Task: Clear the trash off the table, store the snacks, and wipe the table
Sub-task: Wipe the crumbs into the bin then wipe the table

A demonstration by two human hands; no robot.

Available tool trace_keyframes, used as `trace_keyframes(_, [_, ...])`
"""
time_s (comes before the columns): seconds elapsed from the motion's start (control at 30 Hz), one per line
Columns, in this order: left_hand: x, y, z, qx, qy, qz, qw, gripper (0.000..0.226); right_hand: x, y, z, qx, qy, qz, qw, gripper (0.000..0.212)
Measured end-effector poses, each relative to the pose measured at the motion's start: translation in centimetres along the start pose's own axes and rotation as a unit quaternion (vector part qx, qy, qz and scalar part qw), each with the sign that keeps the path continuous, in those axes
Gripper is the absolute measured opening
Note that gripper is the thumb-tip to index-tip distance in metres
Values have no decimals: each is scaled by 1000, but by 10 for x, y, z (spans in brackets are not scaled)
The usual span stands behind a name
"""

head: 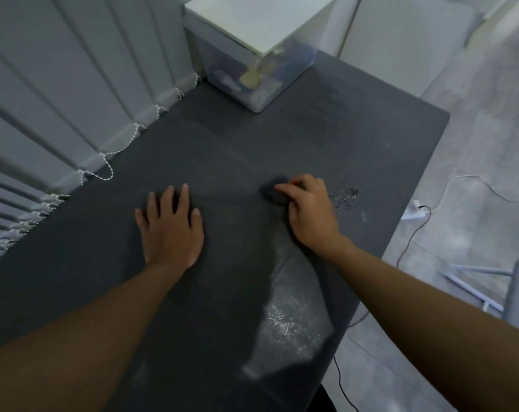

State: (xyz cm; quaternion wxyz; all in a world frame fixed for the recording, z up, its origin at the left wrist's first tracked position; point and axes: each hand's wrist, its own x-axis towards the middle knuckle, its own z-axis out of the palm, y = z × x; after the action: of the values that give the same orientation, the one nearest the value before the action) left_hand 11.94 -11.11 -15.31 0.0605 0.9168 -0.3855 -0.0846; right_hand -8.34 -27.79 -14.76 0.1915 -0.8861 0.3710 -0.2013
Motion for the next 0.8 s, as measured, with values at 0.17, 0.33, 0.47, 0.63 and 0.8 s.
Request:
trace_keyframes(0.17, [-2,58,13,-37,5,28,999,56,-36,-2,-6,25,-23,-43,998,41])
trace_keyframes(0.33, [-6,96,25,-22,-15,27,999,59,-33,36,-27,-16,-54,-124,991,38])
trace_keyframes(0.47, [-5,97,32,38,-32,28,998,68,-14,48,-26,19,69,111,991,40])
trace_keyframes(0.63, [-5,99,32,53,-36,26,998,68,-51,34,-28,40,-78,-145,986,40])
trace_keyframes(0.8, [-4,100,32,58,-41,21,997,70,-18,86,-49,-30,-6,-85,996,37])
